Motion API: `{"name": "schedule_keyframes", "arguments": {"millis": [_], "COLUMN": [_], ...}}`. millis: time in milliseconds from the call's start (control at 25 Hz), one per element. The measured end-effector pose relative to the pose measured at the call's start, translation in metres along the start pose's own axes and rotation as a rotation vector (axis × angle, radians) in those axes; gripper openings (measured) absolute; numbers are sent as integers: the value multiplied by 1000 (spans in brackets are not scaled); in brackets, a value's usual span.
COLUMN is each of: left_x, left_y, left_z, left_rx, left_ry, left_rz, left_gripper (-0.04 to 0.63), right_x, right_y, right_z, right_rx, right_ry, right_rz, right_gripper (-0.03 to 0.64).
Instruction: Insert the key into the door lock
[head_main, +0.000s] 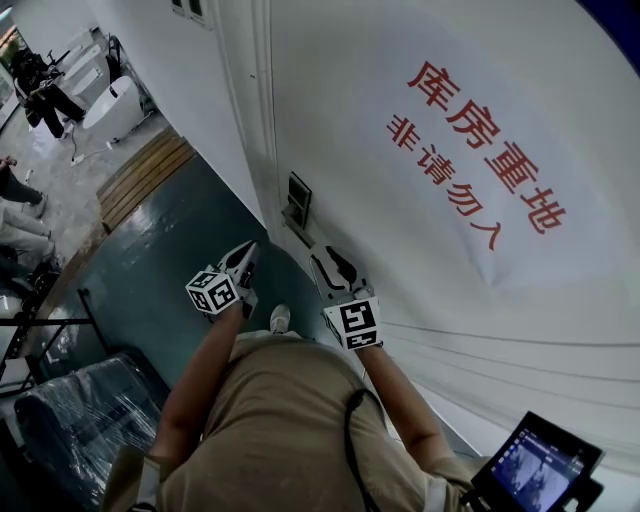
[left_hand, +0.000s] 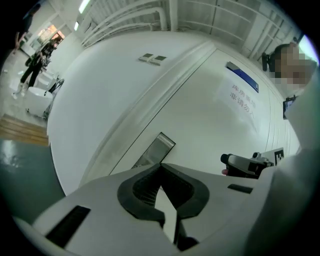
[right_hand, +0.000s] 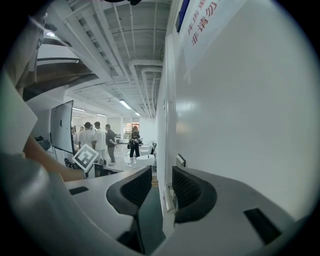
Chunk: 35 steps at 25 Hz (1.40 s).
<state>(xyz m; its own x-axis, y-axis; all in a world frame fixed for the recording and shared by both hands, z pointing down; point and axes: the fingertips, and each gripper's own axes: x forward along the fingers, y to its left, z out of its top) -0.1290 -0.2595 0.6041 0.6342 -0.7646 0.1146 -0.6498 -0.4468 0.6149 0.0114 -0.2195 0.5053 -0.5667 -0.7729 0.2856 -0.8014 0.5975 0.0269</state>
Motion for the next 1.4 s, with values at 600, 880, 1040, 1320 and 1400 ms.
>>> {"name": "schedule_keyframes", "arguments": {"millis": [600,880,1040,1320,1400], "left_x": [-61,-98,-119,-149,-158], "left_y": [-79,-105,-111,-119,-119], "left_z": [-2,-19,-32,-61,-66], "left_rx": [123,155,160,126,115], "left_ry": [-35,-54,-61,-66,-72], "left_rz": [40,91,132,189,208], "left_gripper": [15,15,15,15,17], "right_x": [-48,-77,-90,-107,-109], "right_y": [21,33,38,50,56], "right_z": [-14,-27,-29,-39,-43], "right_rx": [-32,-26,-31,-15,1], "right_ry": [-6,-6,-20,-25,-22], "right_rz": [47,88,113,154,167], "right_gripper": [135,135,135,135,135]}}
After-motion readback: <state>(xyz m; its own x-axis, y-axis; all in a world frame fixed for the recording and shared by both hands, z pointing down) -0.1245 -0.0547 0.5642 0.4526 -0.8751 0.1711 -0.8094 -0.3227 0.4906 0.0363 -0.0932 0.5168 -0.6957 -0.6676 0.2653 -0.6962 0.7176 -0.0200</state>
